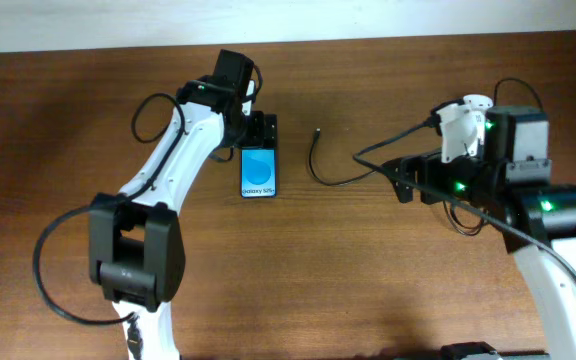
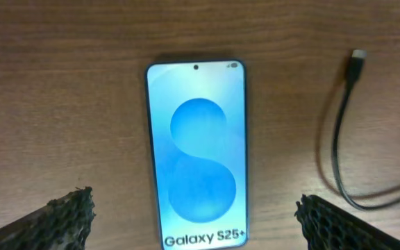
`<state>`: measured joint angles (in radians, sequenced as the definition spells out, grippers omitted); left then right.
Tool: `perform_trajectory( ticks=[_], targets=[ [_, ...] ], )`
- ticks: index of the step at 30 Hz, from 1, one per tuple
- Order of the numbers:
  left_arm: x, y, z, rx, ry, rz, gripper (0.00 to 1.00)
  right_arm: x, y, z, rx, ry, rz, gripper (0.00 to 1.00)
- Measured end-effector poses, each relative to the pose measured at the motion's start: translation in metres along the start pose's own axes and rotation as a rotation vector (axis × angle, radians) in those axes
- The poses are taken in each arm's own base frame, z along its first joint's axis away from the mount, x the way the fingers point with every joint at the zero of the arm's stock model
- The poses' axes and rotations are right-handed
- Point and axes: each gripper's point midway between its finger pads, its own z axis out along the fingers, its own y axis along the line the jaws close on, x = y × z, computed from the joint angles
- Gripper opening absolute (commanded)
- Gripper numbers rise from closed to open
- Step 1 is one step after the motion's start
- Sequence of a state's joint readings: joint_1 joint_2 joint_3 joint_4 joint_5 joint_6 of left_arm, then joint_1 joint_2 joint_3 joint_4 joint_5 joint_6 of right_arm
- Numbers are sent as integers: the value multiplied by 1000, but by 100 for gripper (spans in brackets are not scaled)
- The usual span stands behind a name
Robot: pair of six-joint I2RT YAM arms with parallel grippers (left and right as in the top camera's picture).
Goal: Plug charger to phone and switch on socket
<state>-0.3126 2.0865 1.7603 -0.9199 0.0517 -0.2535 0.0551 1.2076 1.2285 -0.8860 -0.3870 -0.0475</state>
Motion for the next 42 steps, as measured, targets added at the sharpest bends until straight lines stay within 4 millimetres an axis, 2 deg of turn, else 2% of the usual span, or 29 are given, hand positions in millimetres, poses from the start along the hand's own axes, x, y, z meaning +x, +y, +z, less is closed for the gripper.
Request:
perform_trajectory(
  ticks=[5,11,15,17,19,22,24,28,31,37,42],
  targets=[
    [5,-4,29,-4,32,-5,99,8,10,19,-105,65,33,98],
    [24,-15,60,-16,103,22,99,14,10,23,-118,96,48,98],
    [37,-9,76,-44,159,18,96,16,11,22,-119,105,53,98],
    [37,-7,76,-51,159,18,91,17,11,22,-121,106,53,98],
    [37,-6,77,-58,158,11,91,17,11,22,-121,107,54,98],
    [37,-3,77,-79,156,-49,80,17,11,22,-121,108,54,98],
    [38,-3,77,-86,156,-94,79,17,11,22,-121,108,54,98],
    [37,-3,76,-89,153,-126,80,17,11,22,-121,108,53,98],
    [36,-2,77,-92,146,-149,90,17,11,22,-121,108,55,98],
    [25,6,78,-89,109,-232,93,14,11,23,-120,94,48,98],
    [25,12,78,-121,104,-244,98,14,11,23,-120,94,47,98]
  ],
)
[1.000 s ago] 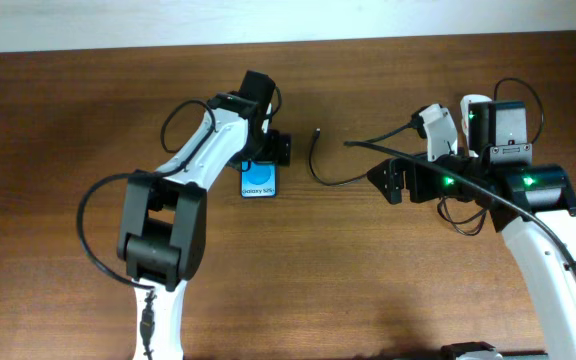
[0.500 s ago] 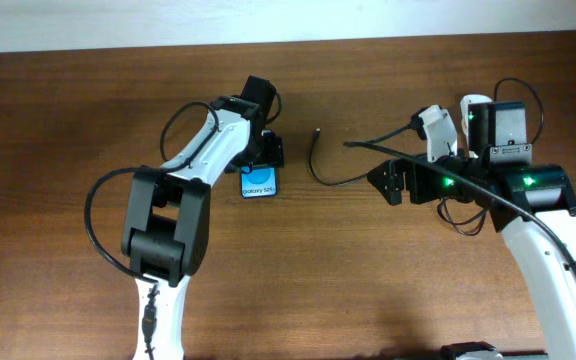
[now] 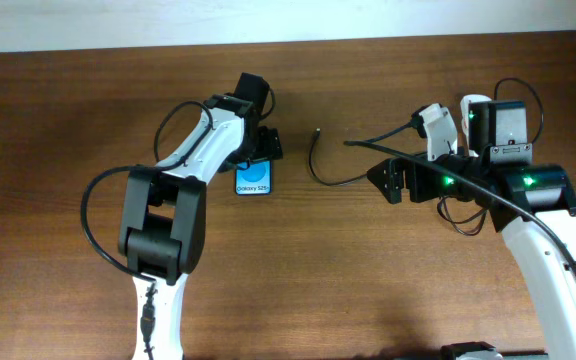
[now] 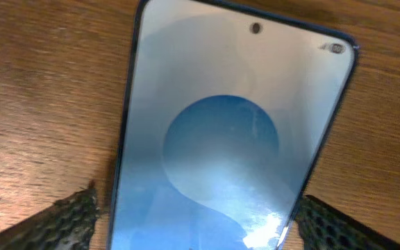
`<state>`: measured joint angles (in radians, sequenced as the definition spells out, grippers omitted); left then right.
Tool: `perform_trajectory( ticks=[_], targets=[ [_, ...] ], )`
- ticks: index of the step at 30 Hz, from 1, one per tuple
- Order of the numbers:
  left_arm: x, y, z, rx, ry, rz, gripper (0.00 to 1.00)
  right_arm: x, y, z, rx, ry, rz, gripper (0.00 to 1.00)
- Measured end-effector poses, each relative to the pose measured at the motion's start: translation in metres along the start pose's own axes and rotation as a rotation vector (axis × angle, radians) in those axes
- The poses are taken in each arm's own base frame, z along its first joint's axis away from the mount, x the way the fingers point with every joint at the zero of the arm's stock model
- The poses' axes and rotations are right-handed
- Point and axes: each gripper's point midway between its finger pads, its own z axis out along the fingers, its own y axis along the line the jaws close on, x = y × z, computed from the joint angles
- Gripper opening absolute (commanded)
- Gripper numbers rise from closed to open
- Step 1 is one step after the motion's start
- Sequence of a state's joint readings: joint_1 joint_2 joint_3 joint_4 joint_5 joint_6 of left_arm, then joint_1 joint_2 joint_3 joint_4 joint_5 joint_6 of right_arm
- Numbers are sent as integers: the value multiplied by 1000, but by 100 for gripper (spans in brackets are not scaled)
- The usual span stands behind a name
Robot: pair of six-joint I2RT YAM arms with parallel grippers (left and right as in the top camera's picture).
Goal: Plug charger to phone and switch on socket
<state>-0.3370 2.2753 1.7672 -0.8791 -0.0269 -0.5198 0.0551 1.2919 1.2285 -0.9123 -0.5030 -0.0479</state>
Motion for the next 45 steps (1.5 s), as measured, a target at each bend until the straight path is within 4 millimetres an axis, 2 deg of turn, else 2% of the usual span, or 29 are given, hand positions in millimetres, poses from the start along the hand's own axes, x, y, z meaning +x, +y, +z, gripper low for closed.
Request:
perform_trajectory(
  ticks=[6,11,18,21,26,31,38,40,42,44,45],
  targets=[
    [-4,5,3,-32,-19,148,100,0,0,0,0,0,1,98],
    [-4,4,3,-28,-19,191,99,0,0,0,0,0,1,98],
    [-3,3,4,-26,-7,206,84,0,0,0,0,0,0,98],
    [-3,3,4,-26,-6,209,83,0,0,0,0,0,0,98],
    [-1,3,3,-27,10,214,69,0,0,0,0,1,1,98],
    [2,2,0,-34,62,216,69,-1,0,1,0,-5,-3,98],
    [-14,-8,-20,-12,38,210,66,-2,0,1,0,-6,-3,98],
    [-17,-11,-24,4,33,195,59,-2,0,1,0,-6,-3,98],
    [-17,-13,-25,33,42,176,47,-2,0,1,0,-6,-3,98],
    [-17,-13,-25,81,64,127,27,-2,0,1,0,-7,-3,98],
    [-18,-12,-26,117,80,98,14,-3,0,1,0,-10,-6,98]
  ],
)
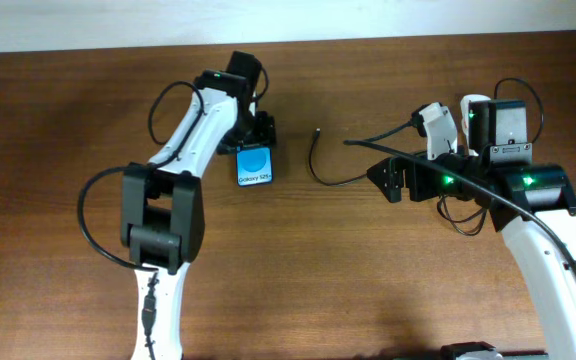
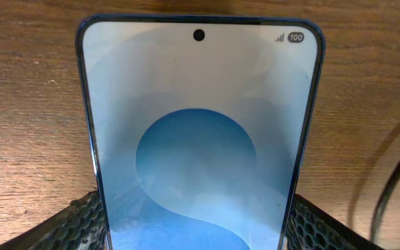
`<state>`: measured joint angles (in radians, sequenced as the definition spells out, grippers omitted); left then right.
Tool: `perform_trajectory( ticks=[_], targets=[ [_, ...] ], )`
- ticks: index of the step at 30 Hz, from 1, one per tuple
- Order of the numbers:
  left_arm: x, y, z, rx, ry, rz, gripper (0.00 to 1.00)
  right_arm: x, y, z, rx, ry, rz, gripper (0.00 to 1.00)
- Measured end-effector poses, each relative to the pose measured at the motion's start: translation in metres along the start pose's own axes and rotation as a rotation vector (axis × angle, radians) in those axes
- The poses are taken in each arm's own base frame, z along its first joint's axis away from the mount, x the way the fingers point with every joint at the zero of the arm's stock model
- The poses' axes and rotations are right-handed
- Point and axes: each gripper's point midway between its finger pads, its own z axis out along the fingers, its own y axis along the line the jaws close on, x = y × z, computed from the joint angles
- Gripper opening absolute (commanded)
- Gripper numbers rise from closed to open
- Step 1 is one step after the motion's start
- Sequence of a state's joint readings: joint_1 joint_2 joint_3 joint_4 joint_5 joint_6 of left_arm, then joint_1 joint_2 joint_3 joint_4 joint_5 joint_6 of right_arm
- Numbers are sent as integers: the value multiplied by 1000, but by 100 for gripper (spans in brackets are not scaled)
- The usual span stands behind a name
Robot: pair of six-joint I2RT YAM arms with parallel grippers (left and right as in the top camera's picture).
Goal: Plug charger to phone and switch on socket
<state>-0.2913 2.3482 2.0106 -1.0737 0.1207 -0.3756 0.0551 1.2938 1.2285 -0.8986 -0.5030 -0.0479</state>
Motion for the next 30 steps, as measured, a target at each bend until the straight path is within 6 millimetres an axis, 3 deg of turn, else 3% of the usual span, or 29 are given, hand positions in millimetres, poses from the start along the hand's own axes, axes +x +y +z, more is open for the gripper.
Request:
perform_trajectory(
  ticks=[2,5,15,25,30],
  targets=[
    [-2,3,-2,61,20,-45,0,-3,0,0,1,-13,-7,98],
    [-6,9,-8,172,53,-135,0,-6,0,0,1,-25,-10,98],
    [3,-28,-26,448,178,-272,0,-6,0,0,0,-24,61,98],
    [5,-60,-75,783,478,-647,0,-6,0,0,0,-24,101,98],
    [9,-75,-97,877,633,-758,0,-10,-1,0,0,-39,229,98]
  ],
)
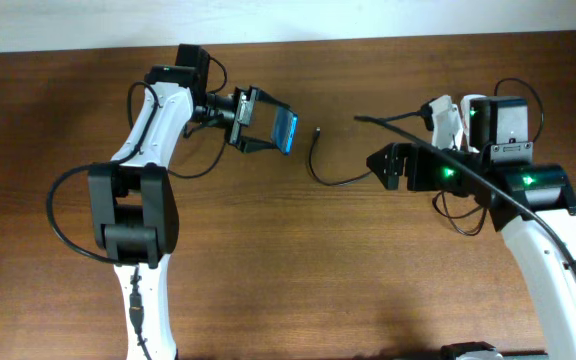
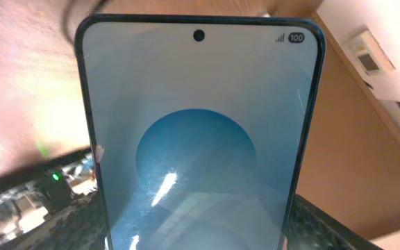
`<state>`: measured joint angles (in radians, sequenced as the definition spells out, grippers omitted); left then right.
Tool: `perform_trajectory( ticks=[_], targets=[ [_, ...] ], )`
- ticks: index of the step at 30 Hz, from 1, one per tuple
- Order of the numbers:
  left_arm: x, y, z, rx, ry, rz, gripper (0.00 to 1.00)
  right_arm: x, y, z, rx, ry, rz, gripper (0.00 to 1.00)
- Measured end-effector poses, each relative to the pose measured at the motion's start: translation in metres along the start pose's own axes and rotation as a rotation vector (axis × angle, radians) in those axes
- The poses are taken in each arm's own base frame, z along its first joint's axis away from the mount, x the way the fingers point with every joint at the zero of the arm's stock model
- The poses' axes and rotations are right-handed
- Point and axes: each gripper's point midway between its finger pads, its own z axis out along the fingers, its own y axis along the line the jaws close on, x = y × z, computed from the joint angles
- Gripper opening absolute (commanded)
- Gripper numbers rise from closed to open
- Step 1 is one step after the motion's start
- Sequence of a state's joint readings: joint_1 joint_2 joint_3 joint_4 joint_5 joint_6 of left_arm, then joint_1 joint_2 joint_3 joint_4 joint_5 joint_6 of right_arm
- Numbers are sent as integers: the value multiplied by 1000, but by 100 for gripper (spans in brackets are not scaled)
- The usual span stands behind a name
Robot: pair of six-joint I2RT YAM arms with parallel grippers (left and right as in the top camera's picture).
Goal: Plug charger to phone and switch on socket
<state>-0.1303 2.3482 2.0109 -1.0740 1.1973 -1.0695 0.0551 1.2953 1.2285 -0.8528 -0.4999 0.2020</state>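
The phone (image 1: 285, 128), blue screen lit, is off the table and turned on edge, its screen facing the right arm. My left gripper (image 1: 261, 124) is shut on its sides. In the left wrist view the phone (image 2: 196, 139) fills the frame, with the gripper (image 2: 196, 232) closed on its lower part and mesh fingers (image 2: 71, 222) at both edges. The black charger cable (image 1: 315, 165) lies on the table, its plug (image 1: 317, 130) just right of the phone. My right gripper (image 1: 386, 166) sits at the cable's other visible end; its jaws are unclear. No socket is in view.
The wooden table (image 1: 298, 270) carries only the cable. The right arm's own wiring (image 1: 468, 215) loops beside its wrist. A pale wall edge (image 1: 368, 15) runs along the back of the table.
The phone was low at the table between the left fingers. Now it is raised, tipped on edge and further right, near the cable plug. The right gripper sits slightly higher.
My left gripper first hung open above the phone lying flat on the table. Then it was lower, with a finger on each side of the phone. Then the fingers pressed the phone's edges. Now the phone is in the air in that gripper. The cable has stayed put.
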Motion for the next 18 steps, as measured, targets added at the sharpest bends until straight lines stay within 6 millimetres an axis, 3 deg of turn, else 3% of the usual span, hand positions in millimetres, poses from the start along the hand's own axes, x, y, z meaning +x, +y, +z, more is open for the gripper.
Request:
perform_trajectory(
  ticks=[6,11,15,18],
  targets=[
    [15,-9,-1,46,86,-30,0,-11,-3,0,13,-46,274,99],
    [9,-2,5,6,37,-33,0,-21,4,3,-10,-79,293,86],
    [-3,16,19,-104,-78,-92,0,-25,32,35,-70,-57,225,82],
    [-9,26,31,-168,-152,-131,0,-18,40,66,-75,-7,239,78]
  ],
)
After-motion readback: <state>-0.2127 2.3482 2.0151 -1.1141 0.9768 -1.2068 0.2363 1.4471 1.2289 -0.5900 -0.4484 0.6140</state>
